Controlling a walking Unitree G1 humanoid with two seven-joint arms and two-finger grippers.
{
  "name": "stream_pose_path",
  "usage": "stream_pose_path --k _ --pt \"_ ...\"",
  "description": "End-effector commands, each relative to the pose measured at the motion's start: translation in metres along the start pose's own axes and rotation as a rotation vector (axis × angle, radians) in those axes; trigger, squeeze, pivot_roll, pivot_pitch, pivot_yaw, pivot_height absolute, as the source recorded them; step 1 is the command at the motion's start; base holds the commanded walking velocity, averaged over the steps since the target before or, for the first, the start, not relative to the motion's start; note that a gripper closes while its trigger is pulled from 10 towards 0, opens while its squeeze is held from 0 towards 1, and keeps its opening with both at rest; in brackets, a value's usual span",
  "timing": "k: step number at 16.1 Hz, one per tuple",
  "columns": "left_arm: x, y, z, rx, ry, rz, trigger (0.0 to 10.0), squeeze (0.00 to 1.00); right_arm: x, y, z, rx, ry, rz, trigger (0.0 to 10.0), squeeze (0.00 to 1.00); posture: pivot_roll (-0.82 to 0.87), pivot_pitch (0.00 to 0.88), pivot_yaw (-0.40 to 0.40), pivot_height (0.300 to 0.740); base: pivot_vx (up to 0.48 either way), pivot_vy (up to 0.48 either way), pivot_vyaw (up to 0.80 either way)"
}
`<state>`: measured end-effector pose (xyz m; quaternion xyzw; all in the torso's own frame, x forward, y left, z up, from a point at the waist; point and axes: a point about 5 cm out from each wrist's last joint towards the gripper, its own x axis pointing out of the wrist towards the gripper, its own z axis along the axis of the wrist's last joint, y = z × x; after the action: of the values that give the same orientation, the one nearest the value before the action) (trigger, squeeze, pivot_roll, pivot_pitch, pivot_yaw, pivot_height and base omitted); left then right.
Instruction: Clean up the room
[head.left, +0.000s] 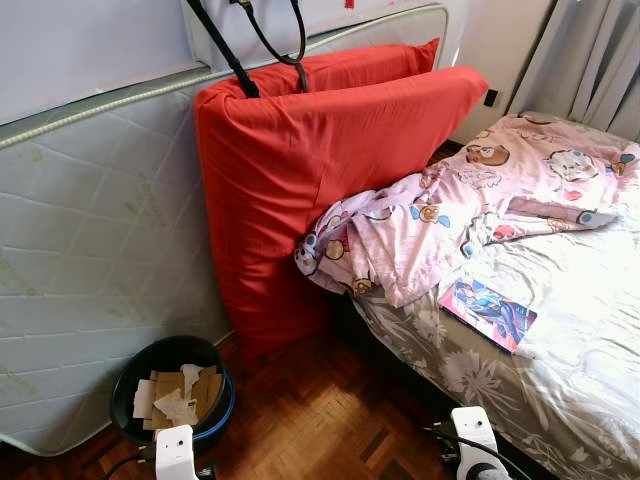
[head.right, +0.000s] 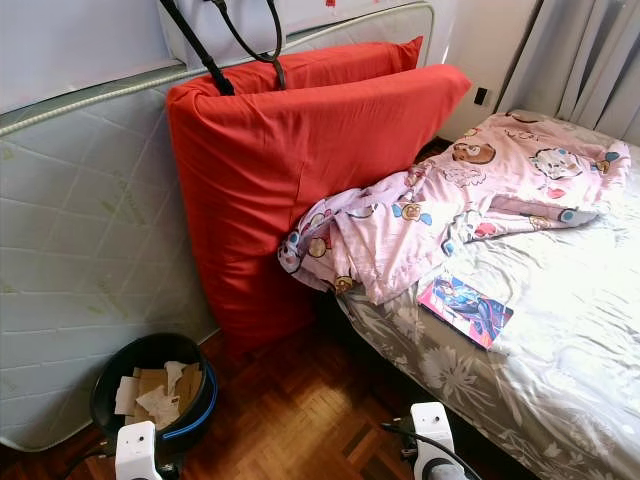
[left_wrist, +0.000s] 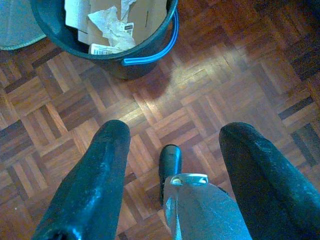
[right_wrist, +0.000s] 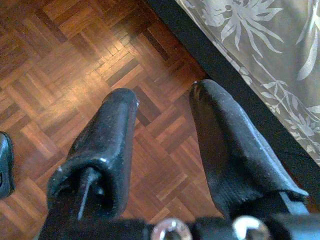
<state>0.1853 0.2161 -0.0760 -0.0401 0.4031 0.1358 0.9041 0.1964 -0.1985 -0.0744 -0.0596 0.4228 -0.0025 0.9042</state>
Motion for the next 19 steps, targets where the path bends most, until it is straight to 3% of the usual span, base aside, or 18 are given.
stream_pose_path --k 1,19 --pt "-0.0017 0.0006 -0.0124 0.008 0.111 -0.117 10.0 0.00 -0.0058 -0.0140 -0.0229 0.240 0.097 0.011 10.0 0.00 -0.03 0.000 -0.076 0.740 0.000 0.000 0.00" --pt "-0.0001 0.0076 -0.0043 0.062 0.081 -0.123 10.0 0.00 -0.0045 -0.0087 -0.0187 0.317 0.062 0.012 10.0 0.00 -0.03 0.000 -0.042 0.740 0.000 0.000 0.00"
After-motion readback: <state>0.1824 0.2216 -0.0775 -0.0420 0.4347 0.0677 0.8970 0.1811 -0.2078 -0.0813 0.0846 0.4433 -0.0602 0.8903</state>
